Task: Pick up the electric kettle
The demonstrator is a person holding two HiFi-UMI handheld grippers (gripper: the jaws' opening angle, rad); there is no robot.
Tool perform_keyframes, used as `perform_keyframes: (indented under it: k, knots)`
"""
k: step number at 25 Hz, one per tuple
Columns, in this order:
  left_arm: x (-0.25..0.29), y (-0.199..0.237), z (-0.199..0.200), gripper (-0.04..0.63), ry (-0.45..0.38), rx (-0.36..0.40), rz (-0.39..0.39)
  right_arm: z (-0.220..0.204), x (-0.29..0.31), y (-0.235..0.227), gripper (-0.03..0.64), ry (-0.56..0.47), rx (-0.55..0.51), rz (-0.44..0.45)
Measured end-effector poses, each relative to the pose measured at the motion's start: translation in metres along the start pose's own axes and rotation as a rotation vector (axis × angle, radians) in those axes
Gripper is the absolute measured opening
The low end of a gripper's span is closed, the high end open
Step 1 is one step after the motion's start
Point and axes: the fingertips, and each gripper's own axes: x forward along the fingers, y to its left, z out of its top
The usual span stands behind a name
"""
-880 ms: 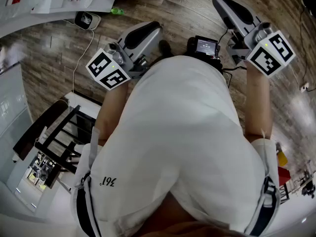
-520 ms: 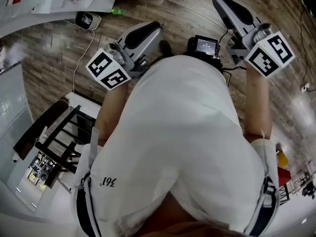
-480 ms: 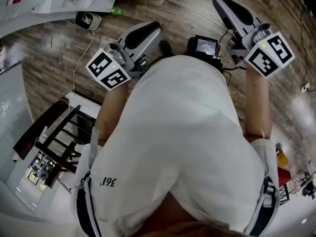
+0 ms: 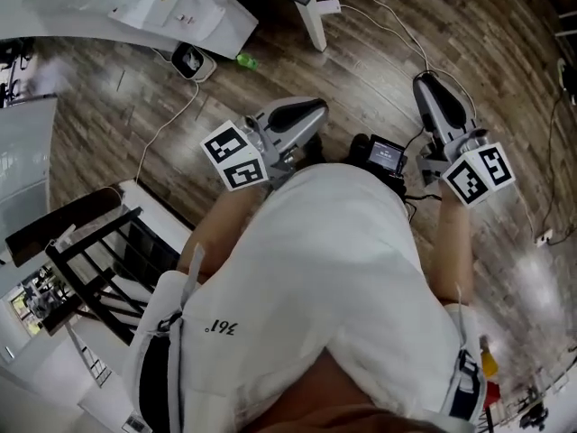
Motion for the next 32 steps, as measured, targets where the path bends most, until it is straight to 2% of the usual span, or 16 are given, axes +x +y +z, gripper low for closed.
perform_keyframes:
  k: [3, 8, 18, 25, 32]
  knots:
    - [0.002, 0.005, 0.005, 0.029, -0.021, 0.013, 0.018, 0.002, 0.004, -0.003, 0.096, 0.008, -0.038, 0.005]
    - [0.003, 0.012, 0.010, 0.031, -0.047, 0.035, 0.056, 0.002, 0.009, -0.007, 0.115, 0.032, -0.068, 0.019]
    - [0.031, 0.026, 0.020, 0.031, -0.103, 0.038, 0.141, 0.021, 0.003, -0.044, 0.115, 0.055, -0.093, 0.021]
    - [0.056, 0.032, 0.027, 0.043, -0.118, 0.065, 0.194, 0.020, 0.003, -0.074, 0.115, 0.082, -0.082, 0.050]
    - [0.056, 0.050, 0.035, 0.048, -0.107, 0.060, 0.235, 0.020, 0.029, -0.085, 0.115, 0.086, -0.062, 0.087]
